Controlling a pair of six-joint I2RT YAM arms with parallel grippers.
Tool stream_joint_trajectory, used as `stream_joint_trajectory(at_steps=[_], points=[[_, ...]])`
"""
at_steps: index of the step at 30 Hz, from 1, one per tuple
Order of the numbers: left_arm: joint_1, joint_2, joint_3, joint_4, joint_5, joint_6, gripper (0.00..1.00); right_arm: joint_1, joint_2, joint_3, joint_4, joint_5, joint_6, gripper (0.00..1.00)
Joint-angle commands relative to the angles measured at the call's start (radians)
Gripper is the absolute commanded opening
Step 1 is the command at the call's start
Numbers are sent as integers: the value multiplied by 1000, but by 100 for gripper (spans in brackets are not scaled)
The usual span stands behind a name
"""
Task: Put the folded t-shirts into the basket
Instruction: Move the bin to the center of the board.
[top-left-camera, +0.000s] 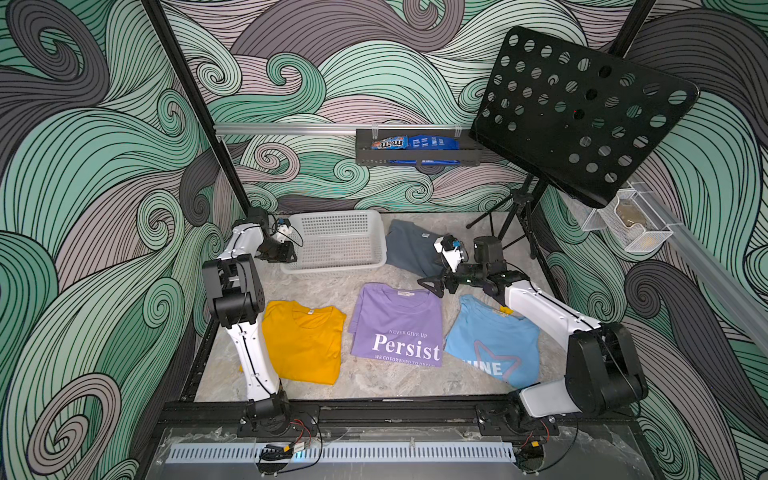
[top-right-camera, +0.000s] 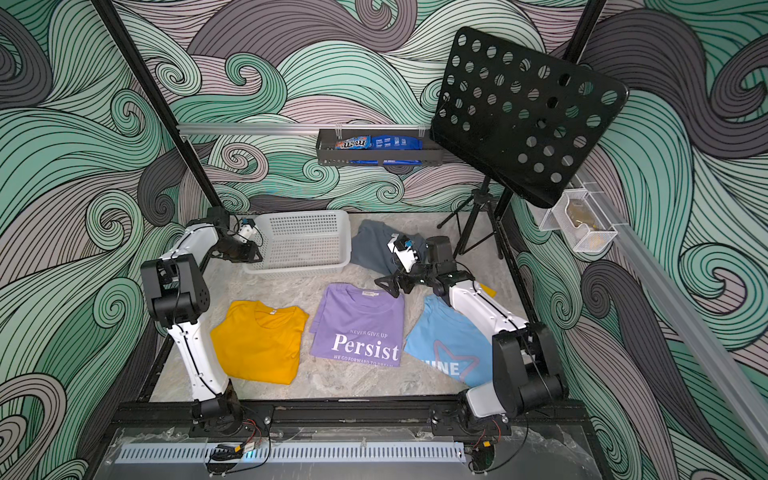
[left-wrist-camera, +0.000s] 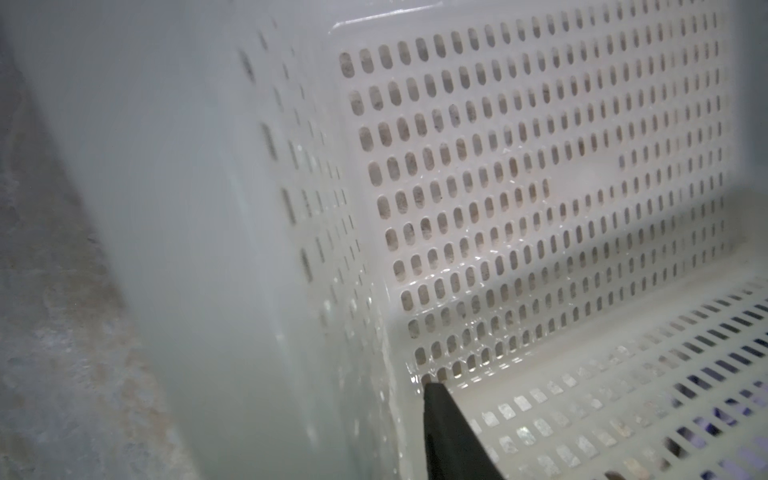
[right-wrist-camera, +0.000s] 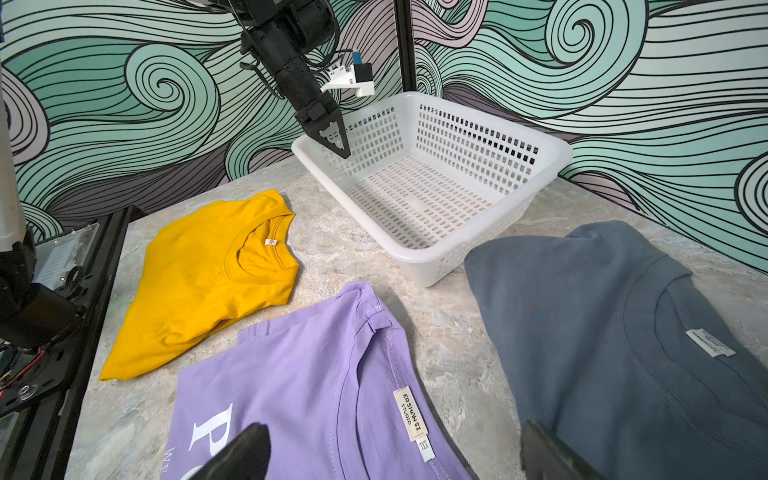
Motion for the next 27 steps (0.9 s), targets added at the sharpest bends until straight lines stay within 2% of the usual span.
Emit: stream_joint_trajectory(at_steps=[1,5,10,16,19,22,24,27], points=[[-8,2,70,-65,8,76,37,8,14,6,-11,-20,-20,99],[-8,32,128,-109,-30,99,39,23,22,10,-14,-7,-25,99],[-8,30,152,-113,-31,76,51,73,38,19,-11,31,-5,99],[15,-23,155,-137,-55,42,62,233,67,67,-36,83,20,99],[70,-102,143,-173,-25,48,69,381,102,131,-82,155,6,99],[171,-193,85,-207,52,83,77,530,161,205,-92,216,40,99],[246,-249,20,-245,66,151,79,631,226,274,-91,239,103,99],[328,-299,-71,-292,63,249,81,708,333,379,-108,238,187,98]])
